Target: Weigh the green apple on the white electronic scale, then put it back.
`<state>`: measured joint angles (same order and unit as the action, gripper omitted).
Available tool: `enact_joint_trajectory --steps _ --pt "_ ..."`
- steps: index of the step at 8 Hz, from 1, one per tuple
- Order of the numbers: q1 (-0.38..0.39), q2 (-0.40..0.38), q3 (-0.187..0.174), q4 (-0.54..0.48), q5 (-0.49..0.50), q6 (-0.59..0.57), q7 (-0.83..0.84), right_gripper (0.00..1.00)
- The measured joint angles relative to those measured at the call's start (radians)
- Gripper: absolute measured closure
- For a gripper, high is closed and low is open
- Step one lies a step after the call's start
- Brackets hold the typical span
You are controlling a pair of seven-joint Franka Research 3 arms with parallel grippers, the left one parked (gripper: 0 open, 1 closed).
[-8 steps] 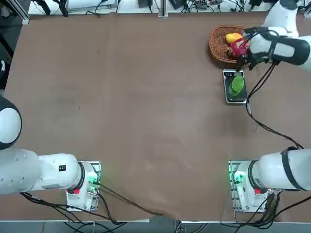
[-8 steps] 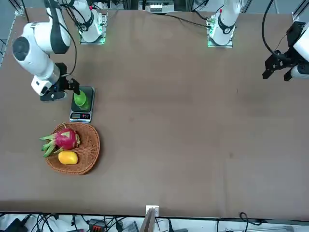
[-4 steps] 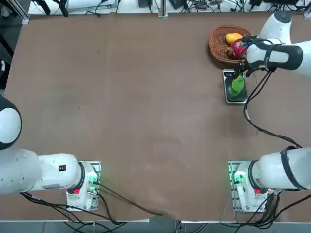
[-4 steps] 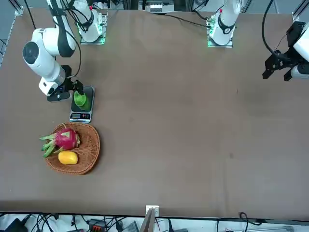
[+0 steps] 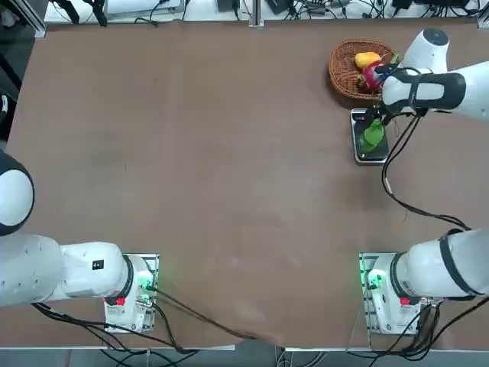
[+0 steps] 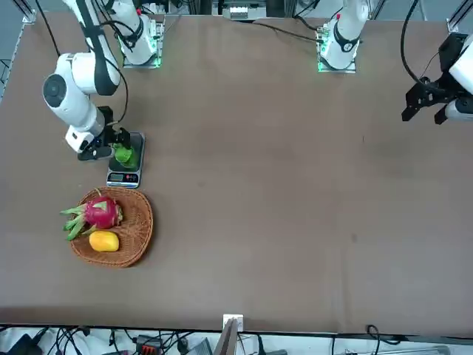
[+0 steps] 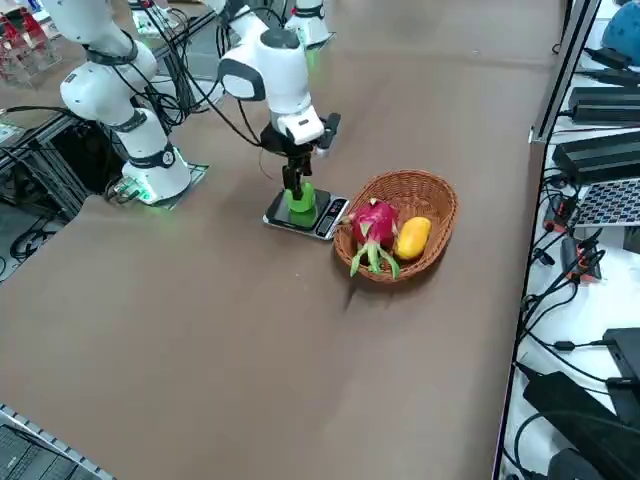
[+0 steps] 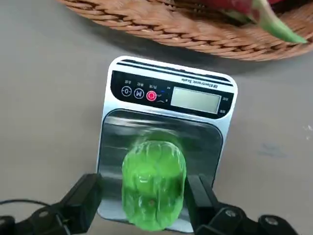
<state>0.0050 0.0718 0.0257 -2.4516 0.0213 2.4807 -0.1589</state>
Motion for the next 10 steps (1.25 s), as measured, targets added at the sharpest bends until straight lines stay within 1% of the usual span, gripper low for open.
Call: enact_joint_trajectory --steps 4,6,7,8,9,10 --pt "-0.001 0.021 -0.001 -0.017 0.000 0.017 -0.024 0.00" --pt "-0.002 0.034 -0.001 -0.024 0.000 0.034 -0.025 0.04" --pt "-0.002 0.041 -0.001 -0.024 0.000 0.039 -0.025 0.15" --pt "-0.002 0.039 -0.001 -0.024 0.000 0.040 -0.026 0.20" --pt "-0.002 0.037 -0.001 -0.022 0.000 0.040 -0.026 0.28" --pt "-0.003 0.035 -0.001 -0.021 0.000 0.041 -0.026 0.30"
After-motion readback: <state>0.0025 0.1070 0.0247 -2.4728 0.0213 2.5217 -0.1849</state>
